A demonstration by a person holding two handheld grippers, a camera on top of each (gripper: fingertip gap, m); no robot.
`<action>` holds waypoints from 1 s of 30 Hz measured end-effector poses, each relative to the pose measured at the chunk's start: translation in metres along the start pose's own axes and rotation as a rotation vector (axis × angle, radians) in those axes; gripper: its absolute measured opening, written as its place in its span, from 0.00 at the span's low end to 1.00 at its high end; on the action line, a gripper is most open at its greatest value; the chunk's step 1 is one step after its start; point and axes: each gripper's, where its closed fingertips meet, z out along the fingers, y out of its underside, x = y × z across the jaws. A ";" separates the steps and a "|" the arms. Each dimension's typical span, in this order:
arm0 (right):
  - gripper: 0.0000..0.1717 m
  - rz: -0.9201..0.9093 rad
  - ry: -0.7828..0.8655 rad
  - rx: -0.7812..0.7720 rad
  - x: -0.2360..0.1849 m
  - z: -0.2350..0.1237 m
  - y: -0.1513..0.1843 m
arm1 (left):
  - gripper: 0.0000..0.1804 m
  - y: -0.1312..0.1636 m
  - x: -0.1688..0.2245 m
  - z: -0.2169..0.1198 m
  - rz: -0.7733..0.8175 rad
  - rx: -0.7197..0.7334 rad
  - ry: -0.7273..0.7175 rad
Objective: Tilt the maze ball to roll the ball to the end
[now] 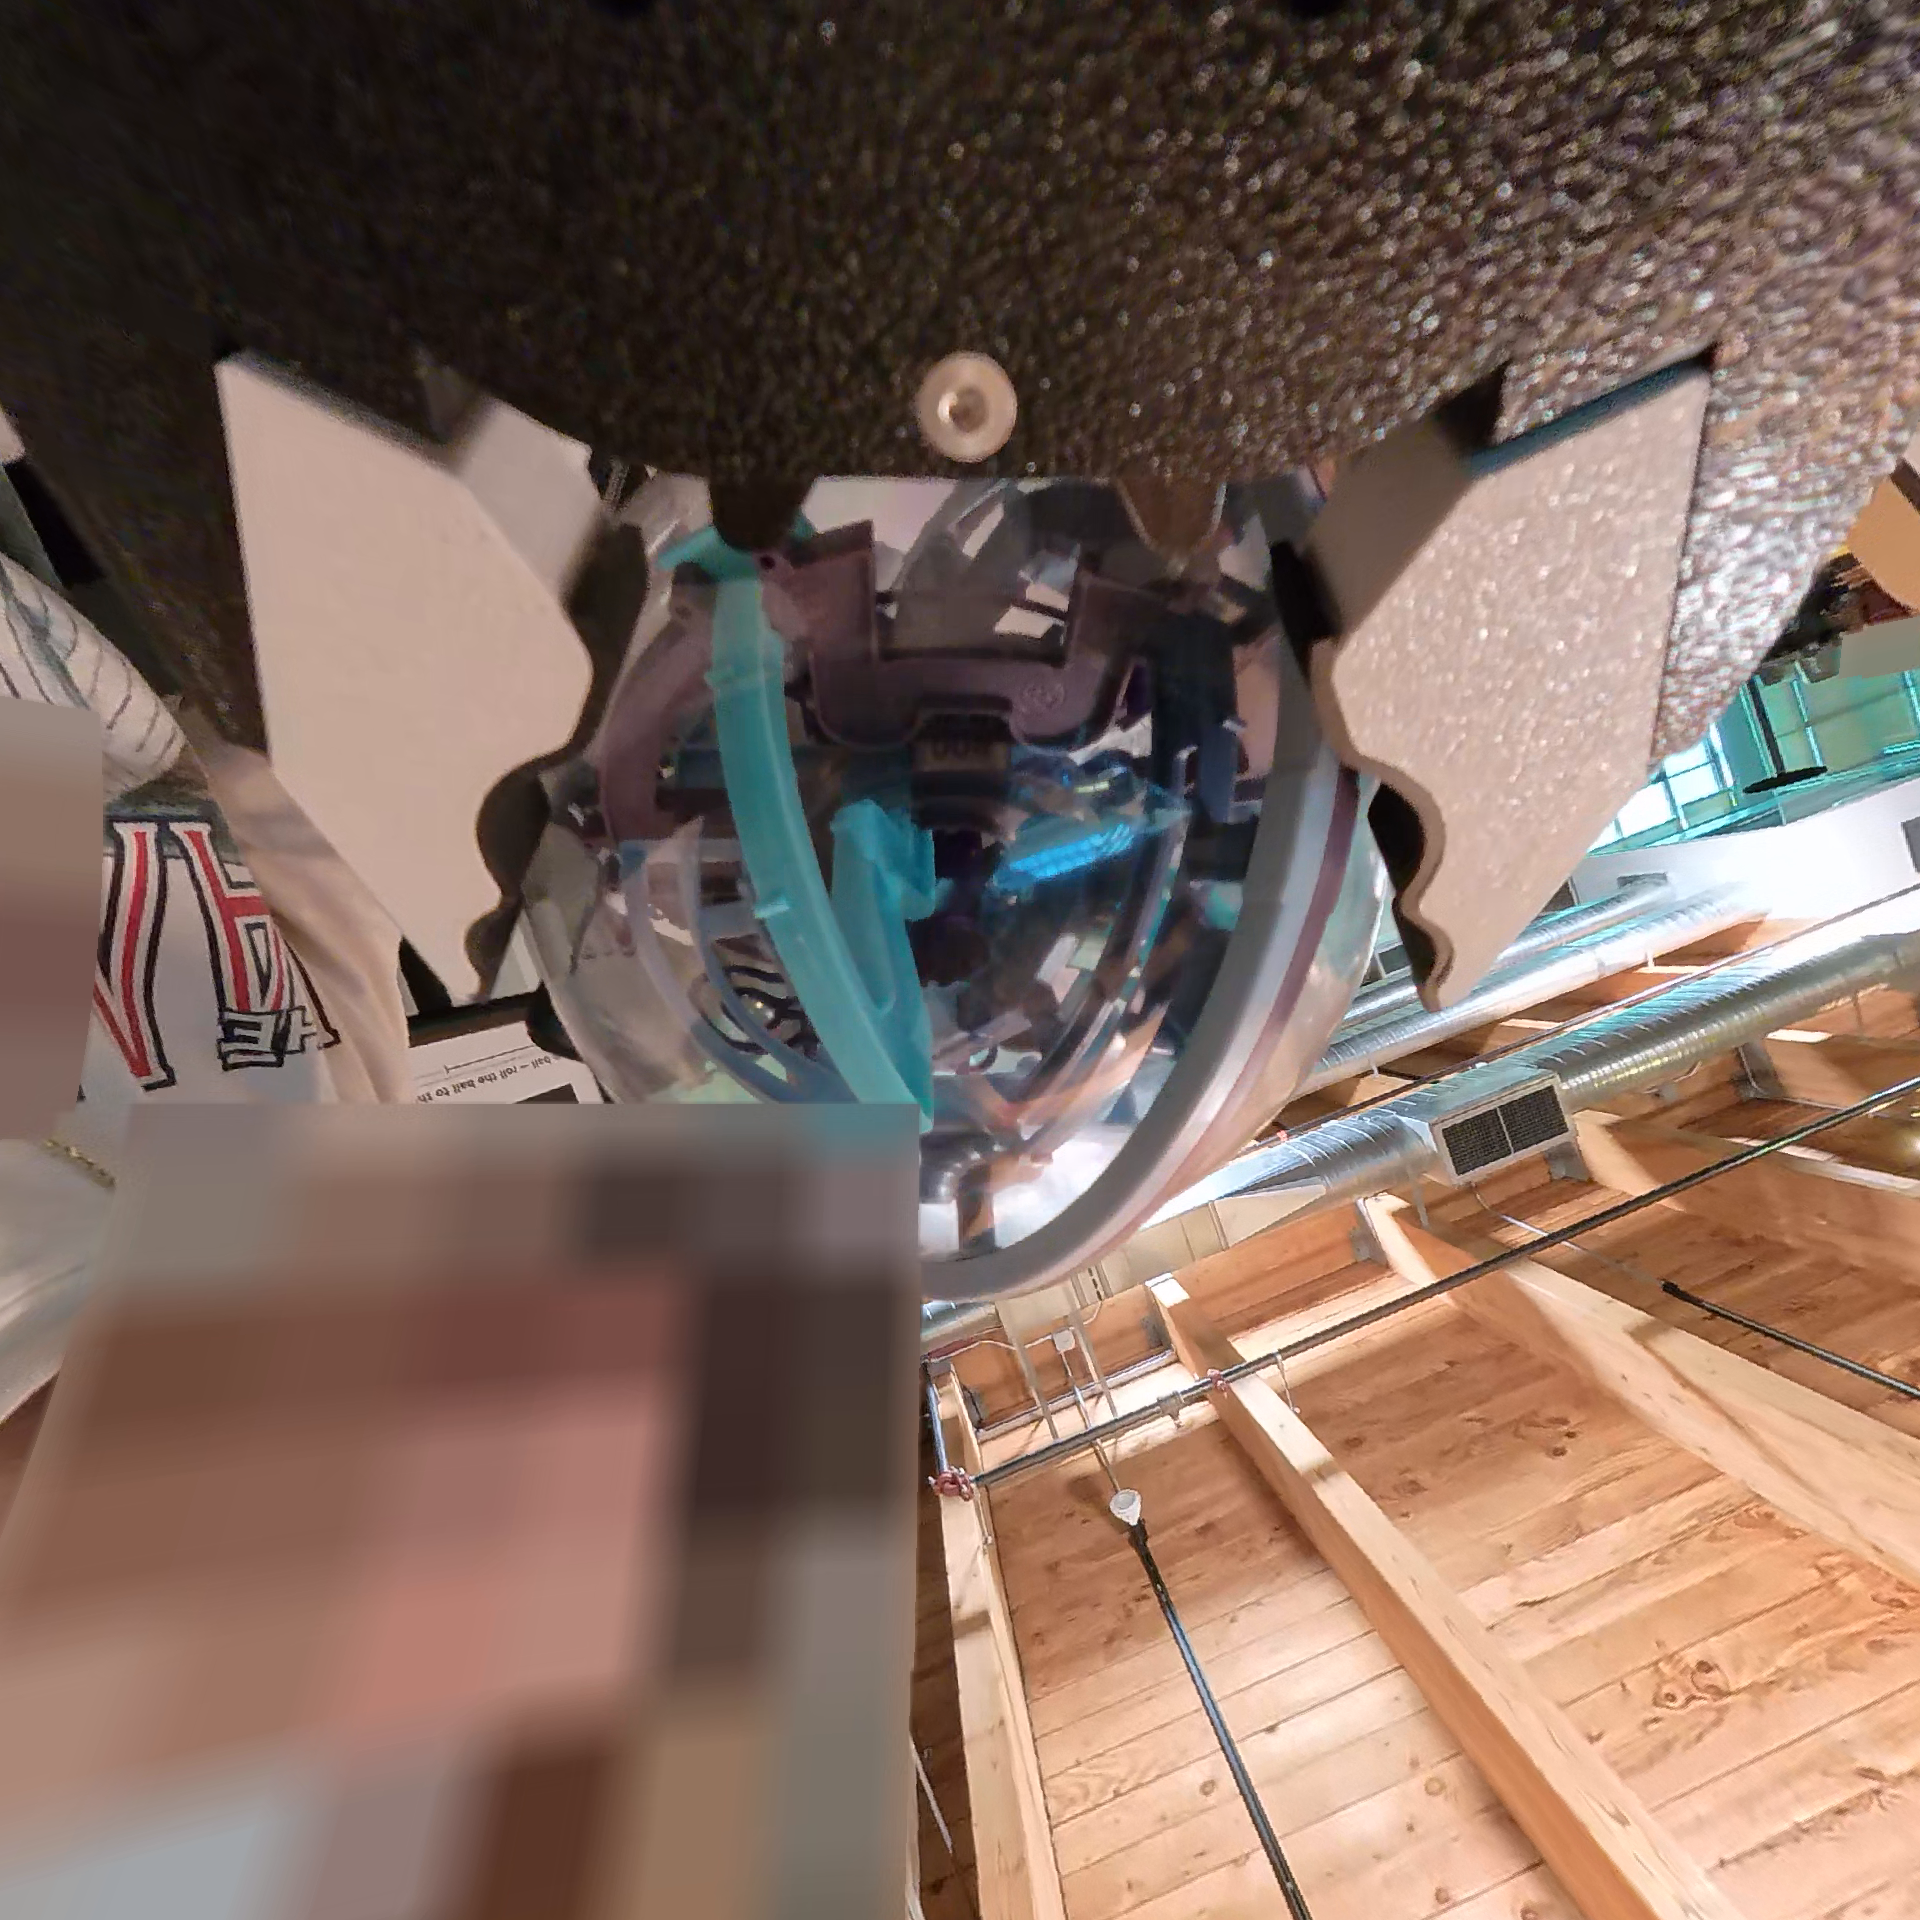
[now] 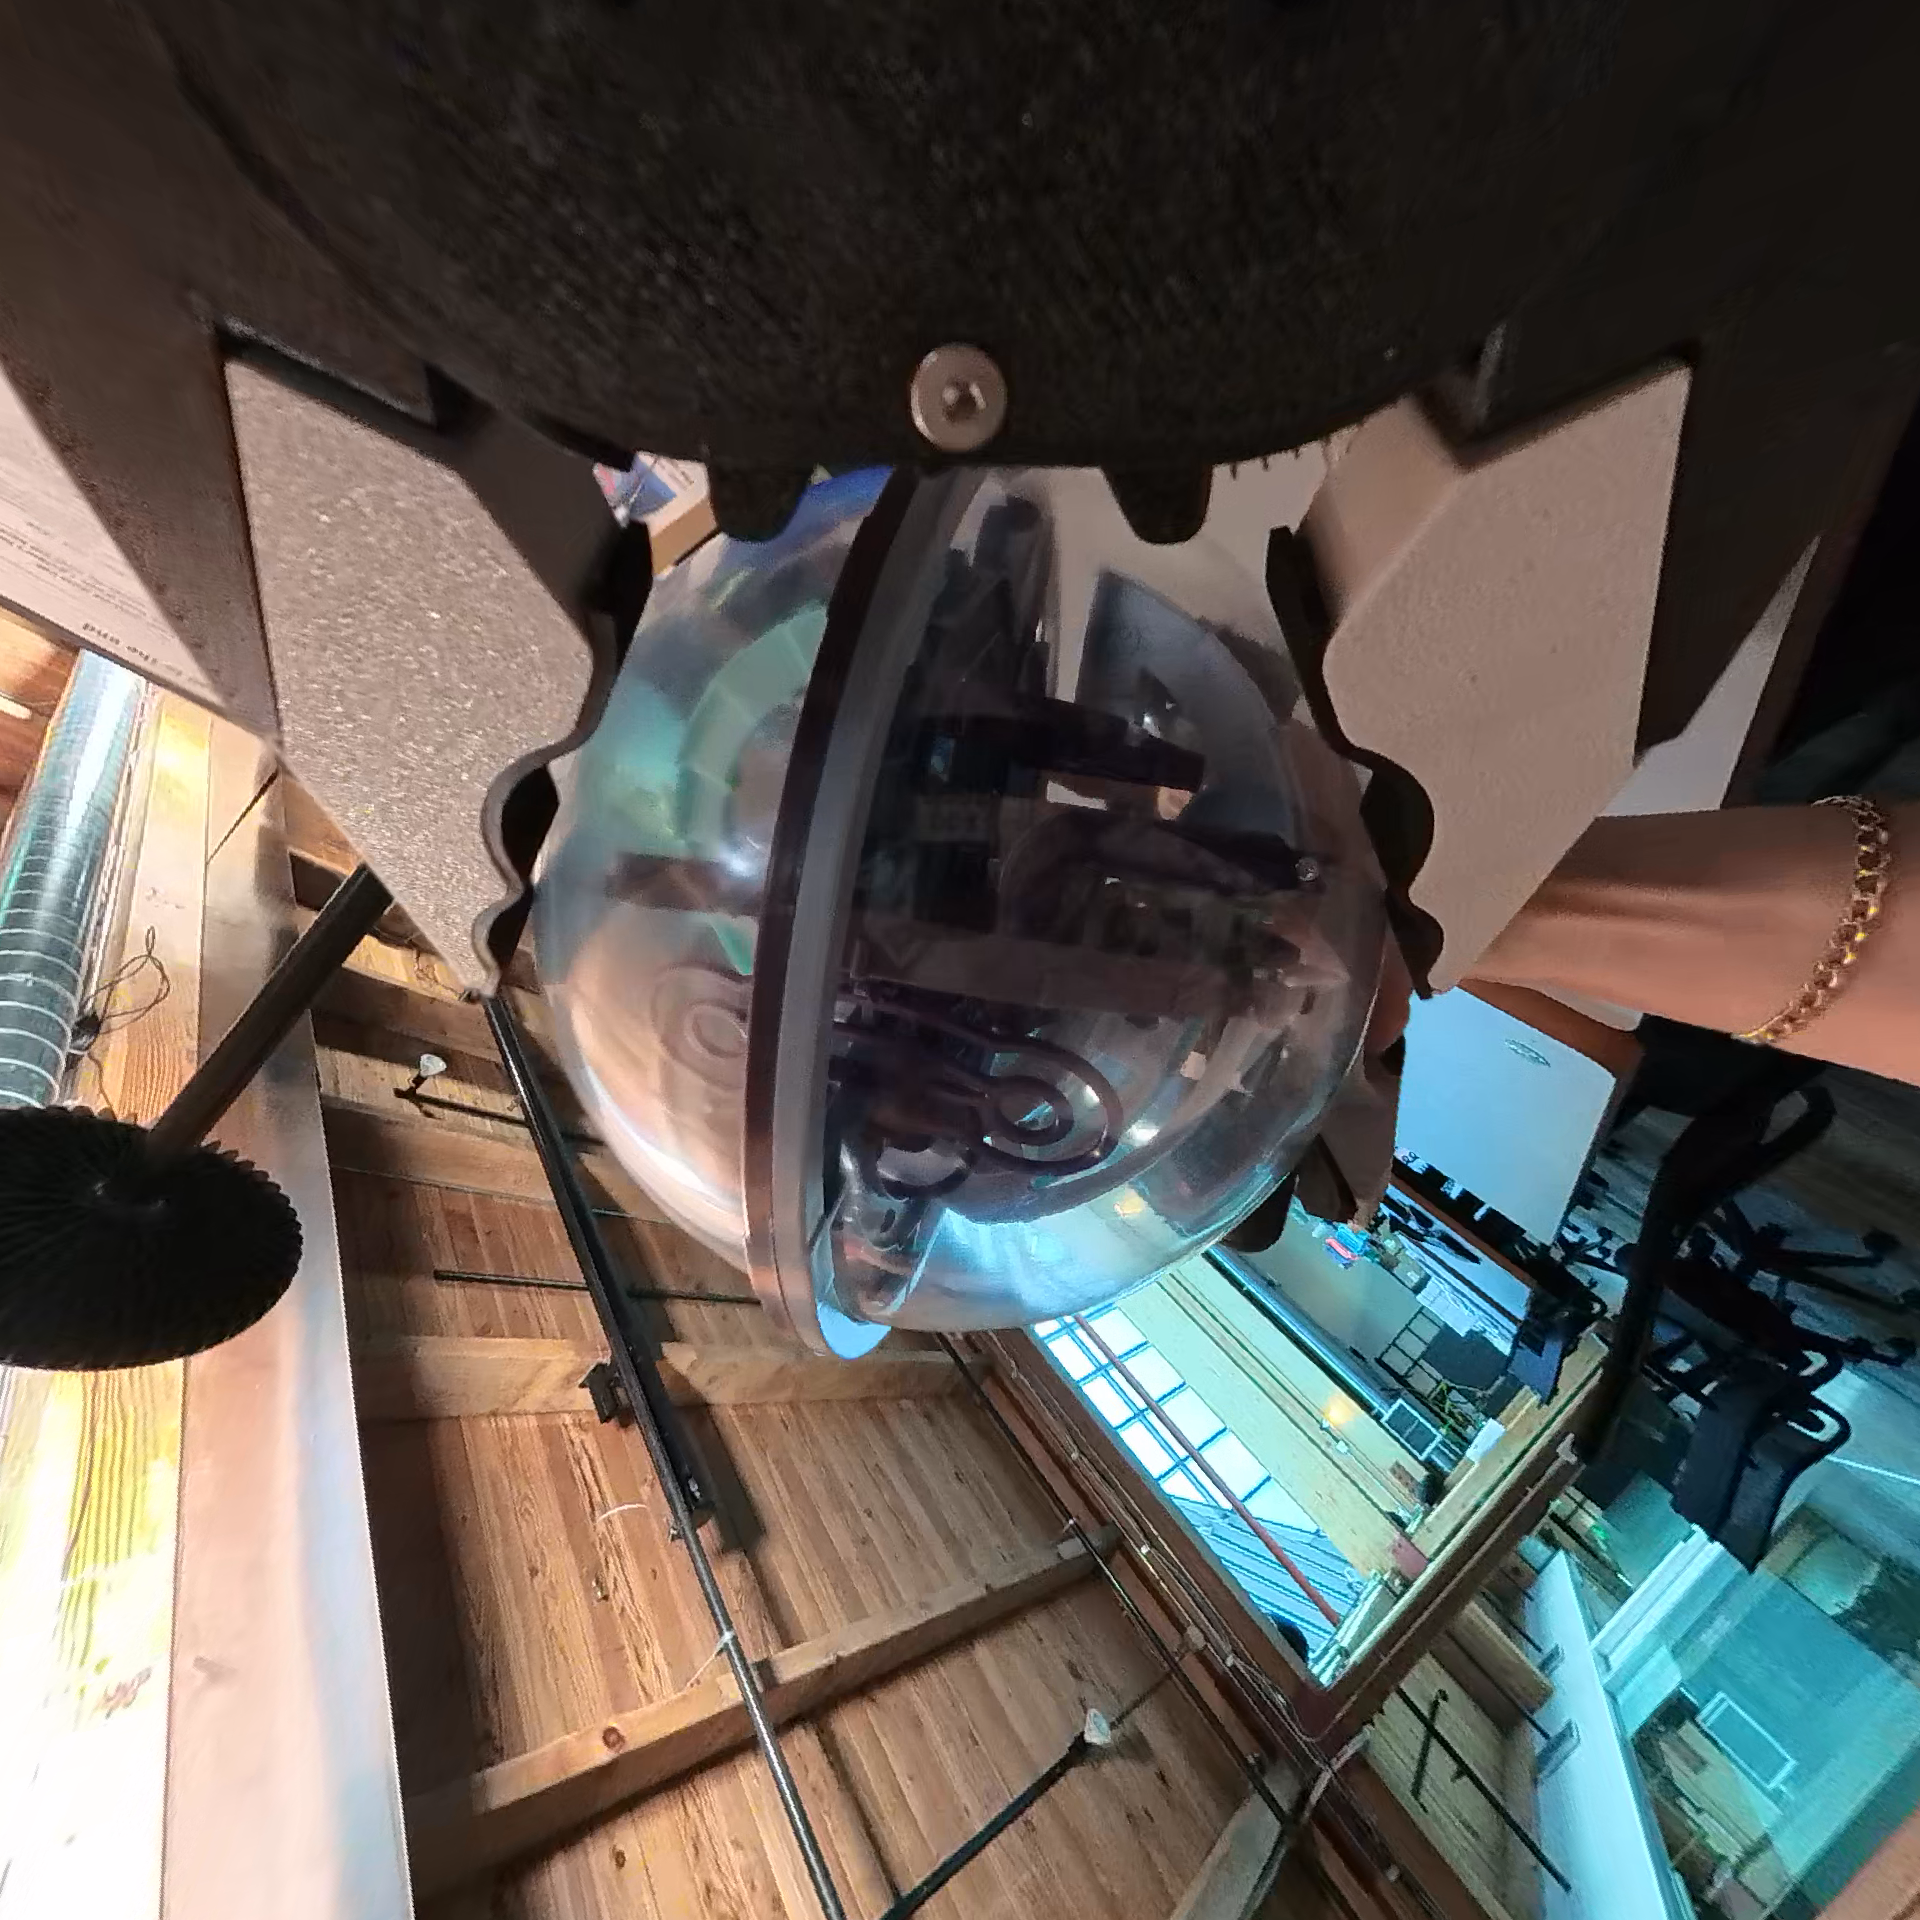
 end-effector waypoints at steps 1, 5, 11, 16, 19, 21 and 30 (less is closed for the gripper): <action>0.91 -0.009 -0.003 0.004 -0.001 0.000 -0.001 | 0.87 -0.001 0.002 0.000 0.008 -0.004 0.008; 0.91 -0.039 -0.010 0.014 -0.007 0.001 -0.004 | 0.87 -0.004 0.008 -0.001 0.045 -0.021 0.027; 0.91 -0.075 -0.017 0.030 -0.014 0.002 -0.010 | 0.87 -0.010 0.016 -0.003 0.091 -0.041 0.052; 0.91 -0.095 -0.021 0.035 -0.018 0.004 -0.014 | 0.87 -0.015 0.021 -0.004 0.117 -0.047 0.066; 0.91 -0.098 -0.020 0.037 -0.020 0.005 -0.016 | 0.87 -0.018 0.022 -0.005 0.111 -0.039 0.070; 0.91 -0.099 -0.022 0.037 -0.021 0.006 -0.017 | 0.87 -0.018 0.023 -0.007 0.108 -0.035 0.070; 0.90 -0.039 -0.026 0.017 -0.020 0.006 -0.009 | 0.87 -0.014 0.017 -0.011 0.069 -0.030 0.027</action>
